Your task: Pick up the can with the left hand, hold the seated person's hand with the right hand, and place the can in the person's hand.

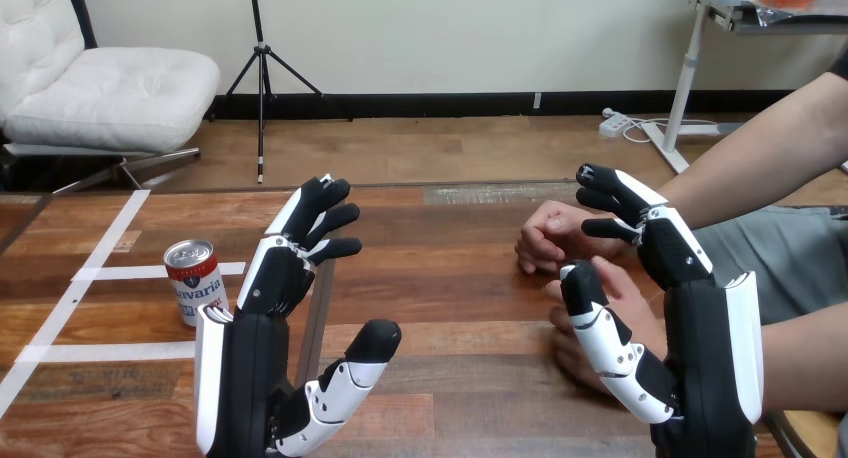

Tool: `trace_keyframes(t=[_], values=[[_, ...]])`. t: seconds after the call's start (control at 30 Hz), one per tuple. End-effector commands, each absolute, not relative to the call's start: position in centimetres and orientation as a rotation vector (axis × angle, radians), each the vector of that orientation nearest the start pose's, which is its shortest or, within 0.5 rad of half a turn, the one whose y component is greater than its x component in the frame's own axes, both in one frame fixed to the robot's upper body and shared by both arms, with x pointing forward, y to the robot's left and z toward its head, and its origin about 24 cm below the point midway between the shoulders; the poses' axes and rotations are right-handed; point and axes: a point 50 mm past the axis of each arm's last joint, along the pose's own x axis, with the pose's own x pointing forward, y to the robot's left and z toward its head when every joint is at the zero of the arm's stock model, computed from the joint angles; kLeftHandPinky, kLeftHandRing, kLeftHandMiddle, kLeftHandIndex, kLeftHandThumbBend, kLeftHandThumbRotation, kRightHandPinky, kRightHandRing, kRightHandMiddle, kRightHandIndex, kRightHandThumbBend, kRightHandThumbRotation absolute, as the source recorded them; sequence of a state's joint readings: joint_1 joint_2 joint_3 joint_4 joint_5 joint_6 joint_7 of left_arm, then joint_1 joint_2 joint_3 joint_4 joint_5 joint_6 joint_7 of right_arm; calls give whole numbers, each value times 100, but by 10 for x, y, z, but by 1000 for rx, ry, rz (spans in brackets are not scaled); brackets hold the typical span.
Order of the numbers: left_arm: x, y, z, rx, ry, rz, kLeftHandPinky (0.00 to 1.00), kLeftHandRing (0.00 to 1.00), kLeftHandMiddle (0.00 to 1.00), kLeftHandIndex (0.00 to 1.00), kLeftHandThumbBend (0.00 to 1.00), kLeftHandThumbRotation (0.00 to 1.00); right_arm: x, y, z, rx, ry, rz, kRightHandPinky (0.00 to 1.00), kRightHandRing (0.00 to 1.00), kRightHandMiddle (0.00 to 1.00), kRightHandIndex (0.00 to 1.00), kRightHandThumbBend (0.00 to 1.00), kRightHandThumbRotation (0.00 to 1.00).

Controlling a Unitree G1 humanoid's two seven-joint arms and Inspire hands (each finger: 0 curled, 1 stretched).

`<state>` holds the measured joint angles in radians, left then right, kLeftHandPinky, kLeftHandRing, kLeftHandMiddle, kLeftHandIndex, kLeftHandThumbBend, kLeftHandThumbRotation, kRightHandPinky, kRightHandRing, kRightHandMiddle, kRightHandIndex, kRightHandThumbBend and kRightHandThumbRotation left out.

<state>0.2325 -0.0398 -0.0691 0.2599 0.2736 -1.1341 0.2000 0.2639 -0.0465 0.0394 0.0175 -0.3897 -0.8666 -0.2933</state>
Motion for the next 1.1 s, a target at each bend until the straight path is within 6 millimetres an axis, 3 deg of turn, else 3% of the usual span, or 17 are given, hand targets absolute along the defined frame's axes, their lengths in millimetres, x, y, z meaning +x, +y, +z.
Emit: trace_keyframes(t=[0.0,1.07], values=[[172,120,42,53,-684,20,69,79,85,86,67,65,183,-145,71,-277,-700,-78,67,77,81,79,42,60],[176,134,51,84,-754,121,75,85,86,83,65,60,184,-144,71,-265,-696,-76,67,77,81,78,43,61]])
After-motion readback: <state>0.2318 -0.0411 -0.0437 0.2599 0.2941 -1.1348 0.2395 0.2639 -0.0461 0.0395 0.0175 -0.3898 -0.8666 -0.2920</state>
